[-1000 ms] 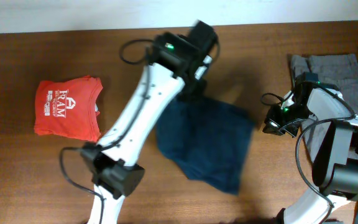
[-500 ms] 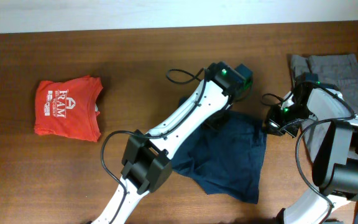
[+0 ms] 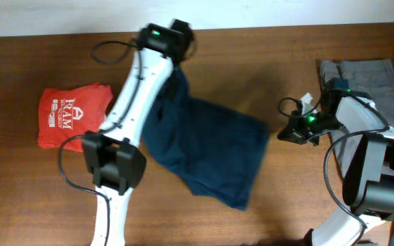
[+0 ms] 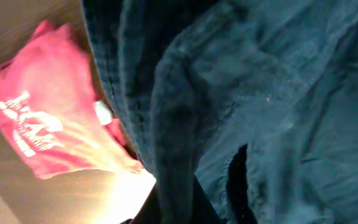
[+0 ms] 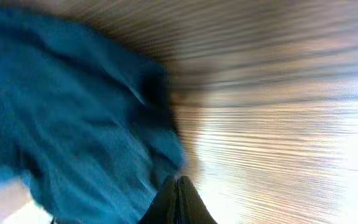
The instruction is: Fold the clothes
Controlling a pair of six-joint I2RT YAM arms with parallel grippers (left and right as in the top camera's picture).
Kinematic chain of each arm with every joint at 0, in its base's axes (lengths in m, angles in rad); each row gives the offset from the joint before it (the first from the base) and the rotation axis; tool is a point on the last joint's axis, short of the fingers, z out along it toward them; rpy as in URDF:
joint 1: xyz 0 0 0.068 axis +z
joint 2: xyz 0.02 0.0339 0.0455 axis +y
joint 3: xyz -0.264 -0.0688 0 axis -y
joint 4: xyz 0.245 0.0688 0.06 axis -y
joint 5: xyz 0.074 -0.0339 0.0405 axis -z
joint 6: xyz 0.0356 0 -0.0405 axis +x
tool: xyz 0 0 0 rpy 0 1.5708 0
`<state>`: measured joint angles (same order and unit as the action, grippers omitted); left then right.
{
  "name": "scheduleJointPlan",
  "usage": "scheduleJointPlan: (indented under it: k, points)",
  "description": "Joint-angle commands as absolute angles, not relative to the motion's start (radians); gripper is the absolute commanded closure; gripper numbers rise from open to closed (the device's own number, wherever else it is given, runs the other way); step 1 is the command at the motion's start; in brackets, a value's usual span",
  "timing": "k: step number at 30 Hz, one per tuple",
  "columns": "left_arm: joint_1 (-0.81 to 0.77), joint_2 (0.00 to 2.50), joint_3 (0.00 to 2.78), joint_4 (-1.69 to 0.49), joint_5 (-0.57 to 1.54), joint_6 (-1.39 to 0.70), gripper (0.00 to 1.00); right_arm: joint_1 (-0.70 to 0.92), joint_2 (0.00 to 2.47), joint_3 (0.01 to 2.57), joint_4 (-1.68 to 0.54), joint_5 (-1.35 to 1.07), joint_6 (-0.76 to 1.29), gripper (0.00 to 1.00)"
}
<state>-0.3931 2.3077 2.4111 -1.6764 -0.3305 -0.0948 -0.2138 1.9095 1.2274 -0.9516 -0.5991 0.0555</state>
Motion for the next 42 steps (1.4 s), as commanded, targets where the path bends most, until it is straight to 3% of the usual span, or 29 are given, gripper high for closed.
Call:
scheduleJointPlan:
  k: [1, 7, 10, 14, 33, 42]
  points:
    - [-0.371, 2.271, 2.429, -1.673, -0.364, -0.062, 1.0, -0.138, 1.873, 1.227, -0.941, -0.71, -0.081, 0.96]
    - [-0.334, 2.271, 2.429, -1.679, -0.364, -0.086, 1.0, 0.011, 1.873, 1.227, -0.931, -0.859, -0.311, 0.96]
    - [-0.327, 2.271, 2.429, -1.688, -0.364, -0.101, 1.0, 0.089, 1.874, 1.227, -0.921, -0.78, -0.293, 0.96]
    - [-0.326, 2.264, 2.43, -1.688, -0.395, -0.127, 1.0, 0.172, 1.88, 1.227, -0.918, -0.503, -0.126, 0.96]
    - [-0.311, 2.238, 2.479, -1.688, -0.404, -0.144, 0.99, 0.179, 1.983, 1.227, -0.865, -0.52, -0.066, 0.96]
    - [-0.311, 2.238, 2.479, -1.688, -0.405, -0.141, 0.99, 0.172, 1.962, 1.227, -0.954, -0.73, -0.284, 0.96]
